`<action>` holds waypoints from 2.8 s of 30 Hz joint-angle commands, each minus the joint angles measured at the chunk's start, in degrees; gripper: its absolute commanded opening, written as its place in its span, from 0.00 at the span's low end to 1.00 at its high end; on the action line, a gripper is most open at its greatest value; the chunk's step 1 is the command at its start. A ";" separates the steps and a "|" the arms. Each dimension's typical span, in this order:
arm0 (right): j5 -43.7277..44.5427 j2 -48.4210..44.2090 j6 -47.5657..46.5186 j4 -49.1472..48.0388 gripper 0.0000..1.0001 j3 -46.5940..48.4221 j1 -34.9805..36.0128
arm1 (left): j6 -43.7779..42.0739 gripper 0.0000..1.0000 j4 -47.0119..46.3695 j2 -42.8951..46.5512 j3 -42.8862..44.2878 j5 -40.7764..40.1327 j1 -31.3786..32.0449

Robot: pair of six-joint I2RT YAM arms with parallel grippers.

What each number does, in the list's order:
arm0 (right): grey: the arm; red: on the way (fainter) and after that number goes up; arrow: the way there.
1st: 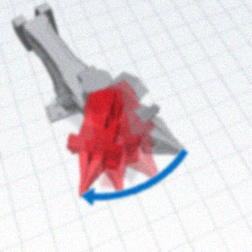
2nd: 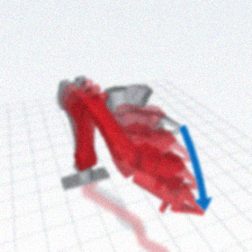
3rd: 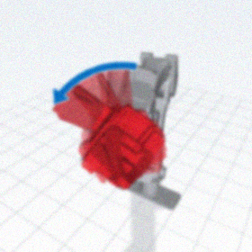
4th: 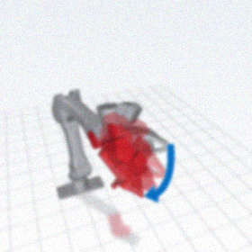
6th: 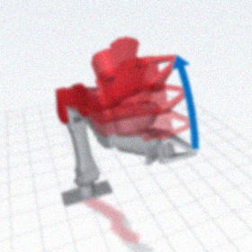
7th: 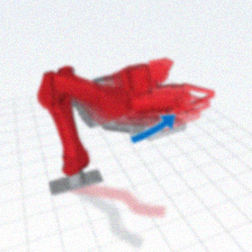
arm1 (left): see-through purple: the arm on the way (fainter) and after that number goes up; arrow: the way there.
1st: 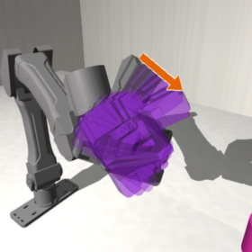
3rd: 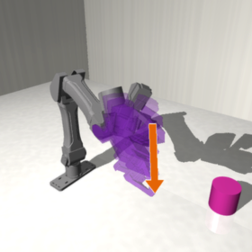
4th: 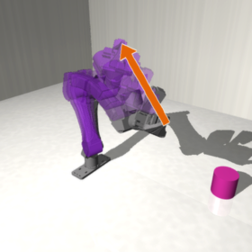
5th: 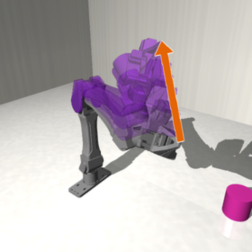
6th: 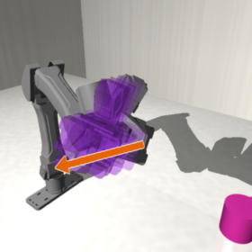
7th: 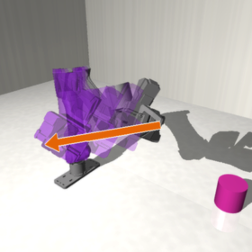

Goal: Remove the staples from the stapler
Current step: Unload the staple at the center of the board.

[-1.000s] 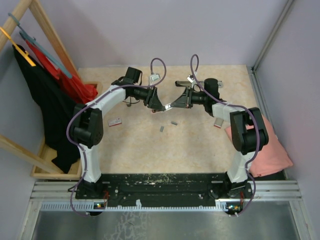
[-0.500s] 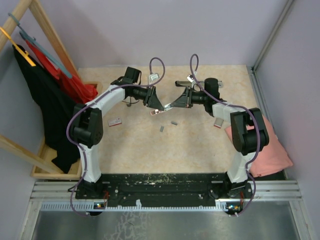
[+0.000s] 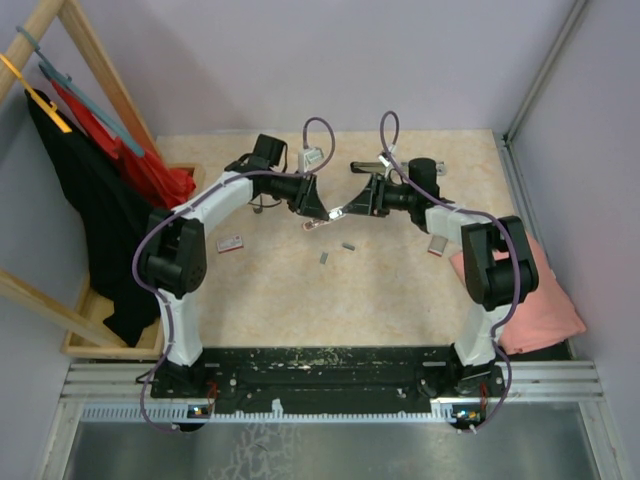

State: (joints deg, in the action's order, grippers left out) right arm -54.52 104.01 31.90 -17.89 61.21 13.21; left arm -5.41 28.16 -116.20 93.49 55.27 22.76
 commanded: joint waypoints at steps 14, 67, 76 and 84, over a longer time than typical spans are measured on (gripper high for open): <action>10.84 -3.29 -8.87 10.26 0.47 5.19 -1.19 | -15.35 0.00 -18.62 7.71 -14.04 -48.90 7.89; 14.18 -3.46 -6.57 12.70 0.49 5.26 -4.25 | -32.38 0.00 -54.83 2.84 -36.56 -82.36 20.87; 13.41 -2.76 -6.77 13.21 0.49 5.59 -4.25 | -23.94 0.00 -46.85 8.19 -34.33 -74.22 19.81; 12.95 -1.85 -7.72 13.76 0.55 5.88 -4.01 | -11.56 0.00 -30.98 9.50 -23.12 -68.07 17.93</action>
State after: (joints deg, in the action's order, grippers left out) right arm -40.45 103.22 25.08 -3.33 63.88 9.30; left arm -24.08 -8.82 -110.32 66.22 -16.64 41.32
